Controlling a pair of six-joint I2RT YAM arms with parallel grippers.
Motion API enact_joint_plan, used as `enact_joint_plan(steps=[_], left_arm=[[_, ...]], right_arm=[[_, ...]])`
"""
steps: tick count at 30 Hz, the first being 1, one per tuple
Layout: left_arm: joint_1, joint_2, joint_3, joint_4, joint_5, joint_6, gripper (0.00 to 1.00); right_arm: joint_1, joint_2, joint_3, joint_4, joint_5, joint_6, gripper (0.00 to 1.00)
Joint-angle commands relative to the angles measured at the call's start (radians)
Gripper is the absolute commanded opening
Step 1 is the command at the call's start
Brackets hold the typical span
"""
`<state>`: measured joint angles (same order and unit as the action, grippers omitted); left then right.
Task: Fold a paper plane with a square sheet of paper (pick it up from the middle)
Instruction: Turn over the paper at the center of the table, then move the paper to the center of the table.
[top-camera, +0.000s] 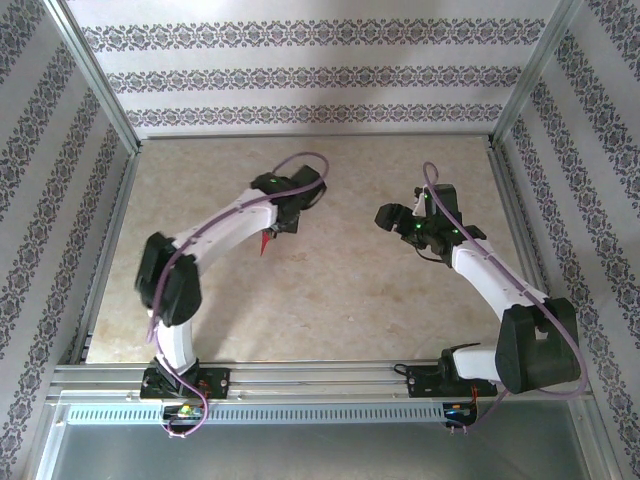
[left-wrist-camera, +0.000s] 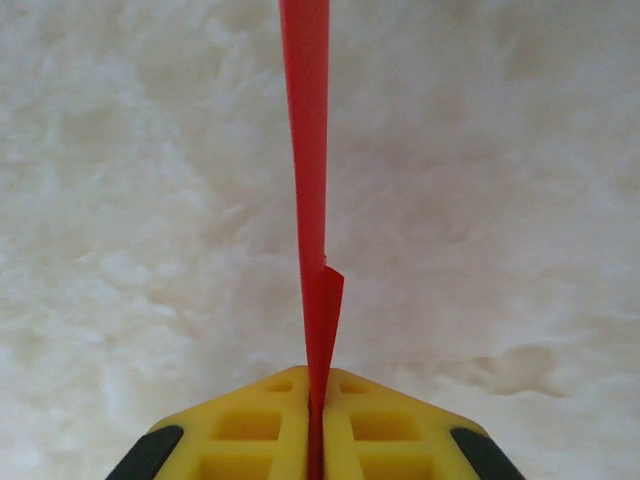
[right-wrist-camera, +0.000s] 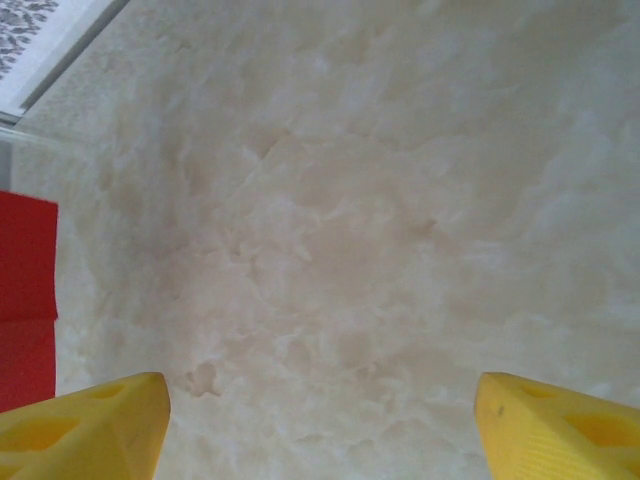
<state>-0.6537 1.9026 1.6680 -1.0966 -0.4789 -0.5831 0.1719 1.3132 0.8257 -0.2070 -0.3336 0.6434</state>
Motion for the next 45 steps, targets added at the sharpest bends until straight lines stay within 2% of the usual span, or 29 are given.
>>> enact_joint_plan(steps=[1,4,7,13,17,20,31,37,45], left_arm=[[-0.038,0.114,0.064,-0.230,-0.170,-0.020,0.11],[-0.062,0.194,0.095,-0.221,-0.090,-0.081,0.08],[-0.076,0.227,0.086,-0.129,0.047,-0.121,0.11],[-0.071,0.172,0.054,0.029,0.280,-0.092,0.45],[-0.011,0.036,-0.074,0.208,0.476,-0.083,0.61],[0.059,-0.084,-0.201,0.336,0.549,-0.103,0.70],[0.382,-0.464,-0.716,0.611,0.594,-0.255,0.93],[0.459,-0.591,-0.845,0.687,0.618,-0.236,0.98],[0.479,-0.620,-0.867,0.690,0.637,-0.230,1.00]], right_arm=[[-0.008,-0.028,-0.010,-0.036,0.068,-0.025,0.80],[-0.014,-0.030,-0.020,-0.036,0.071,-0.011,0.77],[-0.019,-0.019,-0.032,-0.033,0.065,0.019,0.75],[-0.020,0.021,-0.039,-0.009,0.023,0.047,0.74],[-0.001,0.062,-0.029,0.022,-0.025,0.052,0.72],[0.070,0.109,0.004,0.026,-0.029,0.046,0.69],[0.463,0.490,0.305,0.046,-0.078,0.074,0.50],[0.554,0.697,0.509,0.003,-0.112,0.064,0.43],[0.559,0.813,0.610,-0.036,-0.133,0.071,0.42]])
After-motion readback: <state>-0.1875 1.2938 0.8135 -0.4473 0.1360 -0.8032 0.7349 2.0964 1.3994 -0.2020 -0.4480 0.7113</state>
